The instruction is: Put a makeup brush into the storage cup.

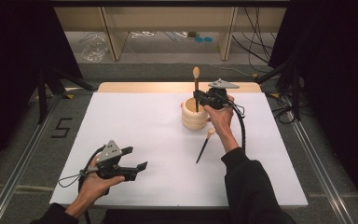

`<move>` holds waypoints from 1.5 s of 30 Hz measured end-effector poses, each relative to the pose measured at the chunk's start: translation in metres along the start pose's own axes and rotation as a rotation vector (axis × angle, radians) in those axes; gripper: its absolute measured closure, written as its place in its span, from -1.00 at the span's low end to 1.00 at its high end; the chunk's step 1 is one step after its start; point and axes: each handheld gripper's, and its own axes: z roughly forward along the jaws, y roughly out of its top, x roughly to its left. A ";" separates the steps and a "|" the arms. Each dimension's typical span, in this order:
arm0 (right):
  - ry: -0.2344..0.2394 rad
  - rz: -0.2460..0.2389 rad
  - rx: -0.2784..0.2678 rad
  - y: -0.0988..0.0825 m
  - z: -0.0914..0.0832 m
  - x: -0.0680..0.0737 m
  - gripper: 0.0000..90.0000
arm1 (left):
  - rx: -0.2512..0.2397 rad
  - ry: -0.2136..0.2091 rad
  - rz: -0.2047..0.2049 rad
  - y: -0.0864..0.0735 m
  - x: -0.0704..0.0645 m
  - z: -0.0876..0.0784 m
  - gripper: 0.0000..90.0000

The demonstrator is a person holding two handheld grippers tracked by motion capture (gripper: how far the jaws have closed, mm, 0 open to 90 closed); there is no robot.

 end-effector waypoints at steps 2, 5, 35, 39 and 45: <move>0.004 0.001 0.001 -0.001 0.000 0.000 0.76 | 0.001 0.001 -0.002 0.000 0.000 0.000 -0.57; 0.007 0.003 0.001 -0.002 0.000 0.001 0.76 | -0.001 0.003 -0.003 0.000 0.000 0.000 -0.57; -0.016 0.045 0.044 -0.012 -0.003 0.005 0.25 | -0.002 0.001 -0.009 0.000 0.000 -0.001 -0.57; -0.031 0.021 0.064 -0.010 -0.014 0.008 -0.02 | 0.000 0.000 -0.009 0.000 0.000 0.000 -0.57; -0.011 -0.018 0.078 -0.010 -0.034 0.007 -0.09 | 0.000 0.000 -0.010 0.000 0.000 0.000 -0.57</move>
